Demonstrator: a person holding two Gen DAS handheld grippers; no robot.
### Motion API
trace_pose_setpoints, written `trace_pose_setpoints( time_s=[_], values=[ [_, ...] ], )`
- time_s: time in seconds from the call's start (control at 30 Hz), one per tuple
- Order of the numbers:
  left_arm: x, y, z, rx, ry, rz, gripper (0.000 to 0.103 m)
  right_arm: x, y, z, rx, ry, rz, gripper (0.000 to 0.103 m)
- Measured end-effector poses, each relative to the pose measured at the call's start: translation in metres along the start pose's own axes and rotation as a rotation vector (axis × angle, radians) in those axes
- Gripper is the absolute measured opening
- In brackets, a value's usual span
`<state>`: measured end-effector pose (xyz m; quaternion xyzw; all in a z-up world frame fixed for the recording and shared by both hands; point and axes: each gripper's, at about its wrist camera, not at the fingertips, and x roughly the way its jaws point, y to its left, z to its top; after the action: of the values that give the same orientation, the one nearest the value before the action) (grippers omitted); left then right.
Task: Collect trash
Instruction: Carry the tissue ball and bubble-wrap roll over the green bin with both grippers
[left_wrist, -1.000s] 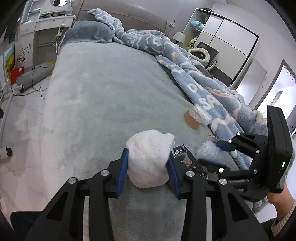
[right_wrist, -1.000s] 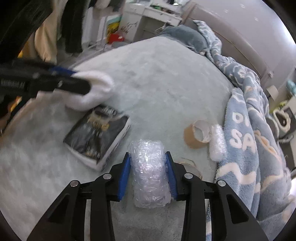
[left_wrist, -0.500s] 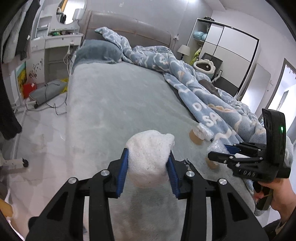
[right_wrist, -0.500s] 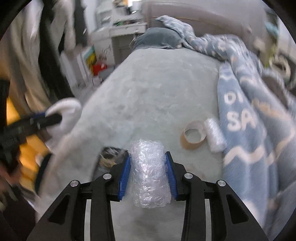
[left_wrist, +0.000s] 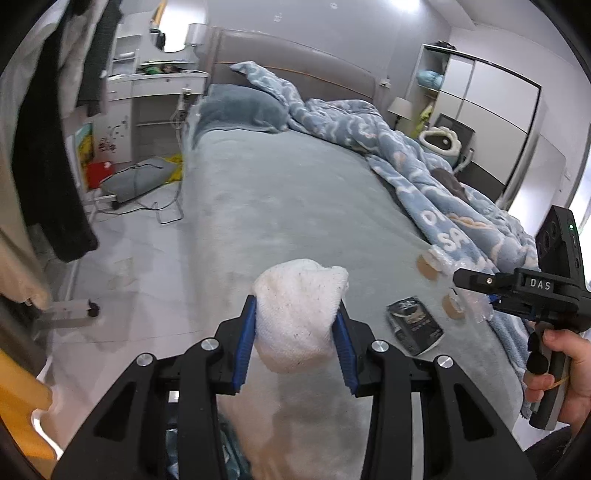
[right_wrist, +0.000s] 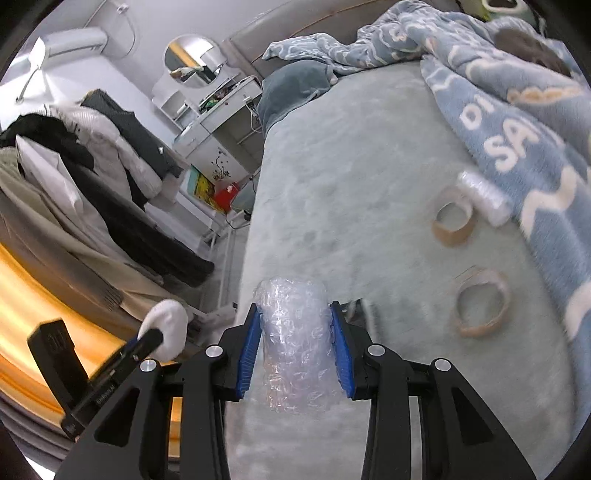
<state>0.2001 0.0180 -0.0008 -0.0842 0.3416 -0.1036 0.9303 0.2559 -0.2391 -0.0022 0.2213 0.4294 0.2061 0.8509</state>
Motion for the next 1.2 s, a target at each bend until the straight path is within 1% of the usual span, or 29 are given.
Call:
trace_pose_setpoints(
  time_s=[0.17, 0.37, 0.47, 0.63, 0.8, 1.0, 1.2],
  values=[
    [-0.008, 0.026, -0.014, -0.027, 0.024, 0.053, 0.043, 0.002, 0.026, -0.012, -0.038, -0.01, -0.041, 0.038],
    [-0.006, 0.051, -0.041, -0.033, 0.097, 0.134, 0.043, 0.005, 0.047, -0.028, -0.076, -0.005, -0.076, 0.038],
    [-0.002, 0.066, -0.056, -0.067, 0.147, 0.155, 0.043, 0.006, 0.06, -0.037, -0.094, -0.013, -0.074, 0.038],
    [0.001, 0.084, -0.079, -0.088, 0.224, 0.2, 0.043, 0.005, 0.084, -0.053, -0.137, -0.031, -0.052, 0.038],
    [-0.002, 0.101, -0.097, -0.122, 0.29, 0.215, 0.043, 0.009, 0.113, -0.073, -0.191, -0.027, -0.02, 0.038],
    [-0.009, 0.121, -0.118, -0.177, 0.344, 0.222, 0.043, 0.029, 0.144, -0.098, -0.268, 0.032, -0.02, 0.038],
    [-0.003, 0.146, -0.14, -0.252, 0.442, 0.232, 0.043, 0.046, 0.168, -0.113, -0.31, 0.067, 0.011, 0.037]
  ],
)
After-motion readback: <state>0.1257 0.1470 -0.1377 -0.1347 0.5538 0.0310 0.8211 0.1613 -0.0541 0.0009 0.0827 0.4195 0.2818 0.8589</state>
